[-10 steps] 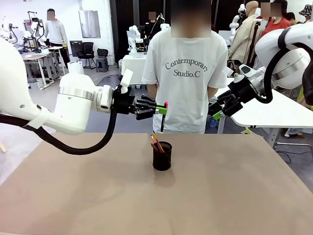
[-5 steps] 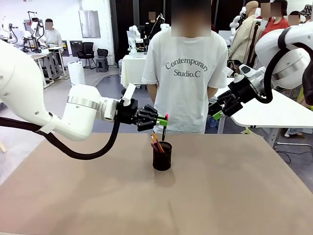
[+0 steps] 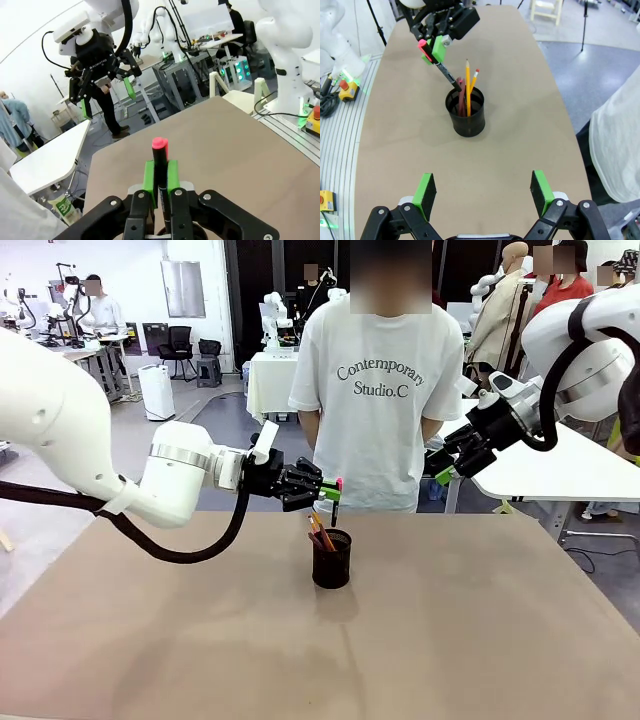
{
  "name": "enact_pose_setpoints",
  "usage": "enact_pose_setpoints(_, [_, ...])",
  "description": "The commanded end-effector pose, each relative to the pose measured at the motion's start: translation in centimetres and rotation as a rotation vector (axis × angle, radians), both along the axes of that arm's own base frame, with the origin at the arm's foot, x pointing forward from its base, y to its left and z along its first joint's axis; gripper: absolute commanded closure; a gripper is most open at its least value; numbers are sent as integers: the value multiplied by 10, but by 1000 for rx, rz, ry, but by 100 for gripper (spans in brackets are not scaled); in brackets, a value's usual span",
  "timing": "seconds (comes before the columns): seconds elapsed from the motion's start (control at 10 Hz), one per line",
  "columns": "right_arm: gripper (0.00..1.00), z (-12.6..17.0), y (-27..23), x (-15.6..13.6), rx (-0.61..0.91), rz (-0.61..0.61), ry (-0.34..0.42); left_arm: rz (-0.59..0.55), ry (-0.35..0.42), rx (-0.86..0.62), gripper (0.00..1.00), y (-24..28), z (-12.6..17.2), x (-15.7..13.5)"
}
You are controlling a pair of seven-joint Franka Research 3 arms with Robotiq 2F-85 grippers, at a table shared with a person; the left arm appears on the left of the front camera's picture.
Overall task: Place the pens into the pen holder.
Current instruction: Pick up a writing instrument from the table and place it into the Pen holder.
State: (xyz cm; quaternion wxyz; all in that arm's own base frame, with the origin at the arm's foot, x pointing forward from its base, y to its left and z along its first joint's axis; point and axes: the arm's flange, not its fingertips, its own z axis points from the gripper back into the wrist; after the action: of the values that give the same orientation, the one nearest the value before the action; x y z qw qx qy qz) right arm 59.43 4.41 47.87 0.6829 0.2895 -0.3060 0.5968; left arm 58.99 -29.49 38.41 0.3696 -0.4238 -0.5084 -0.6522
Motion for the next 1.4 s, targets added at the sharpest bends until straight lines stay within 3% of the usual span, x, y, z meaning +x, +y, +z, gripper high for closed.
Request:
enact_pose_setpoints(0.0, [0, 1, 2, -2, -12, -4, -9, -27, 38, -32, 100, -6, -5, 17])
enact_pose_setpoints(1.0, [0, 1, 2, -2, -12, -4, -9, -32, 115, -63, 100, -10, -30, 31])
enact_pose_setpoints(1.3, [0, 1, 2, -2, -12, -4, -9, -26, 125, -72, 44, -9, -30, 30])
